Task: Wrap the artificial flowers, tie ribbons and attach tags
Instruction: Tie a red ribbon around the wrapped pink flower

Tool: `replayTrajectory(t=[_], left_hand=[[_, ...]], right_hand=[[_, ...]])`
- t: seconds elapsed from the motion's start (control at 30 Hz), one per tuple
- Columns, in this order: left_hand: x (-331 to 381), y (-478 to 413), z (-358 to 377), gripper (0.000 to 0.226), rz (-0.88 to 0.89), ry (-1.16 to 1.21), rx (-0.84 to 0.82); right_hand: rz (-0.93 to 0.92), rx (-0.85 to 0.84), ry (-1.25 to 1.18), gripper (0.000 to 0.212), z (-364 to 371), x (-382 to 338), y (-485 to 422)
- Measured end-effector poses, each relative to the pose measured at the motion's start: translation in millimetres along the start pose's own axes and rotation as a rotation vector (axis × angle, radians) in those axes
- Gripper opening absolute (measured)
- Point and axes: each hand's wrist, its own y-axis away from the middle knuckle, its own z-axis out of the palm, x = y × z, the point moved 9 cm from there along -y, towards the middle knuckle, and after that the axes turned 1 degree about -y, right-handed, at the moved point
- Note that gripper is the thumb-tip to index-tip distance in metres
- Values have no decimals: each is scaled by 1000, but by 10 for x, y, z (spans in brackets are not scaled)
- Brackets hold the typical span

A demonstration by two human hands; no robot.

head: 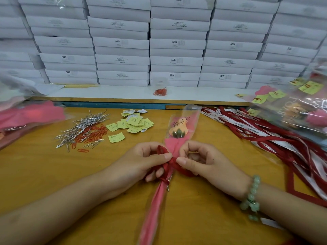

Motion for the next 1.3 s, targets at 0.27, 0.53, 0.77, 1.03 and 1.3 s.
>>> replayTrajectory(t=[0.27,0.53,0.77,1.03,1.3], left_hand=[[46,18,-10,6,28,132,6],[50,41,-31,10,25,189,23],[72,41,-43,17,55,67,54],[184,75,-23,13,147,2,83],[254,110,-19,9,167,-57,147]], right_hand=[[-78,78,-108,12,-74,-72,1],[-140,68,-14,11,-65,-143,45],[-200,82,286,19,-32,-193,52],[-166,71,230,36,-19,-146,34],[-195,46,356,27,45,-149,33]])
